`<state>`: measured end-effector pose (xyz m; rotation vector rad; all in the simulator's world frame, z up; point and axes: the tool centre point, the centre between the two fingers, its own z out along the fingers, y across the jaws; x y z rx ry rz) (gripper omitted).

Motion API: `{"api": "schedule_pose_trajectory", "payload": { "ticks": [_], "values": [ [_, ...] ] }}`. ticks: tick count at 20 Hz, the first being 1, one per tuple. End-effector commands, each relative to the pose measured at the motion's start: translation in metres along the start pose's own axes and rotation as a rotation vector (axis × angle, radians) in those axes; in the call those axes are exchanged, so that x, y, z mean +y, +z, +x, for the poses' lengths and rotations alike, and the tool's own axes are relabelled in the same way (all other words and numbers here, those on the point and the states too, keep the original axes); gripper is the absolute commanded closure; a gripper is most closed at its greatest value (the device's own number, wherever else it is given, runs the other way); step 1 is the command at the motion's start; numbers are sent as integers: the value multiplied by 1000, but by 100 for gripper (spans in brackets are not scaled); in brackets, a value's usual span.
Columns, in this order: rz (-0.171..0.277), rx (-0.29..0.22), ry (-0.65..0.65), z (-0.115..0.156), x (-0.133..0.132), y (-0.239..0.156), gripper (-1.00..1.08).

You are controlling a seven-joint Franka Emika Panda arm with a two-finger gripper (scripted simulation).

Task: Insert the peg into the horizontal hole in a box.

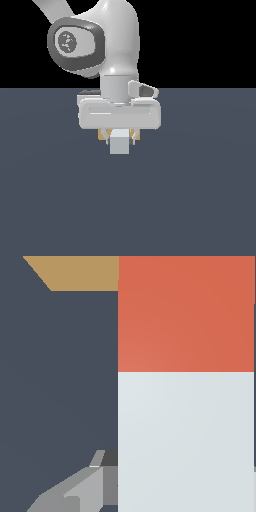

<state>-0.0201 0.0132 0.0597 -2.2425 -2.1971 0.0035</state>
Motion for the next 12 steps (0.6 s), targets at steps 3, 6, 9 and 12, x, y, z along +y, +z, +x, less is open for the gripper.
{"api": "schedule_pose_trajectory", "payload": {
  "ticks": [3, 6, 9, 12],
  "values": [
    [-3, 0, 2, -1, 1, -1, 108],
    [-3, 0, 1, -1, 1, -2, 108],
    [-6, 0, 0, -1, 2, -3, 108],
    [-2, 0, 0, -1, 1, -2, 108]
  ]
}}
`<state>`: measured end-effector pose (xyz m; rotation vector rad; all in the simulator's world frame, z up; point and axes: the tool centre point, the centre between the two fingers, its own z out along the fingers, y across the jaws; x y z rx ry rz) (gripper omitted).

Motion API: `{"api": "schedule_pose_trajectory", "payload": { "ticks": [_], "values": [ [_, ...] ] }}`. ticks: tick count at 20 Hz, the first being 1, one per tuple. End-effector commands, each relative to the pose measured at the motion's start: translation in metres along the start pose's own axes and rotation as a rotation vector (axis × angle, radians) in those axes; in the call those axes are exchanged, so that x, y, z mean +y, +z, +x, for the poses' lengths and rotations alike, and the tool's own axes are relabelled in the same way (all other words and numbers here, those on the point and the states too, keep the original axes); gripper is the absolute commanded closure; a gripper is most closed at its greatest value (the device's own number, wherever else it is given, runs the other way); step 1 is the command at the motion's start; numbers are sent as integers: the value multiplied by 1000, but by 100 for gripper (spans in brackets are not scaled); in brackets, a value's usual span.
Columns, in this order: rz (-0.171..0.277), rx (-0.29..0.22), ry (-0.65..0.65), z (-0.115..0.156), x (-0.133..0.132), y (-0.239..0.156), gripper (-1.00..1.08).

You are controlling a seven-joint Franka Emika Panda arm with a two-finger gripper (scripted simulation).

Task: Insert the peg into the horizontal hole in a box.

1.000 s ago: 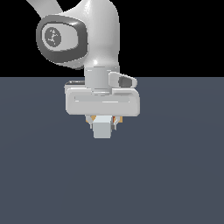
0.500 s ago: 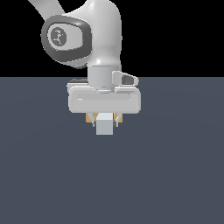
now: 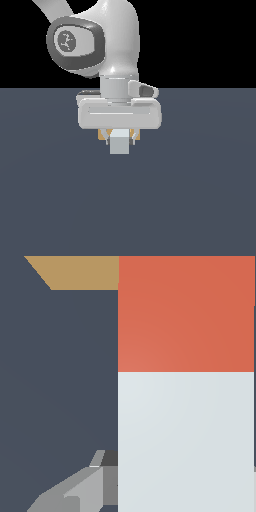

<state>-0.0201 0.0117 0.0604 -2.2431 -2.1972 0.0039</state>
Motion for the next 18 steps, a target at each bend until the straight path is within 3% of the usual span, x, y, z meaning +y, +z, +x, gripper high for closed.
{"api": "schedule_pose_trajectory", "payload": {
  "ticks": [1, 6, 18],
  "values": [
    [-2, 0, 0, 1, 0, -1, 108],
    [-2, 0, 0, 18, 0, -1, 108],
    [-6, 0, 0, 90, 0, -3, 108]
  ]
}}
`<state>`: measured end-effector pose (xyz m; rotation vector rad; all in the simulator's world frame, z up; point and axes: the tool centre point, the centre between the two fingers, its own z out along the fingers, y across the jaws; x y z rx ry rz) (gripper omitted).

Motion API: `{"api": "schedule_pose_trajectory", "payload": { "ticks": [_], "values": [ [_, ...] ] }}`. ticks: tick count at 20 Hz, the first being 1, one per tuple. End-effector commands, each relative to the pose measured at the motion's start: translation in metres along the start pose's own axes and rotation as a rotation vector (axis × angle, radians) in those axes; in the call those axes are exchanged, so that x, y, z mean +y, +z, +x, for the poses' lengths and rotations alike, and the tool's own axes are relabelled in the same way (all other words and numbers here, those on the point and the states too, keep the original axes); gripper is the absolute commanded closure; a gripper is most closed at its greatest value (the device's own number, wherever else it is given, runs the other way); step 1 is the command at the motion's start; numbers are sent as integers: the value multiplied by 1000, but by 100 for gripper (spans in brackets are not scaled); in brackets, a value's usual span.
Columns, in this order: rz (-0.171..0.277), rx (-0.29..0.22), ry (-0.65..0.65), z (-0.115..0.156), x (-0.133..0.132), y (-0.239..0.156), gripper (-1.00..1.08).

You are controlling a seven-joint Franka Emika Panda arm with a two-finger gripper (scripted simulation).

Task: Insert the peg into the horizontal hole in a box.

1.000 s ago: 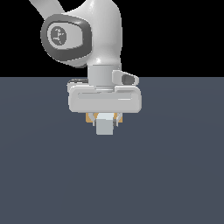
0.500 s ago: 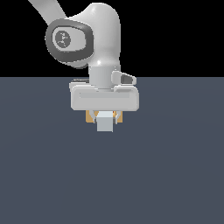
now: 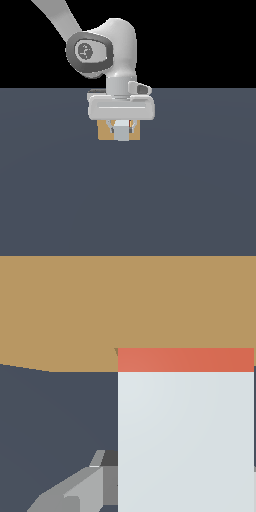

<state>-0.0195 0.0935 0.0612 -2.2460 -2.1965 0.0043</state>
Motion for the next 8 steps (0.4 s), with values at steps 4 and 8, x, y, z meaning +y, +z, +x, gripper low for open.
{"api": "schedule_pose_trajectory", "payload": {
  "ticks": [4, 8],
  "values": [
    [-5, 2, -2, 12, 2, -2, 108],
    [-5, 2, -2, 8, 3, -2, 108]
  ]
}}
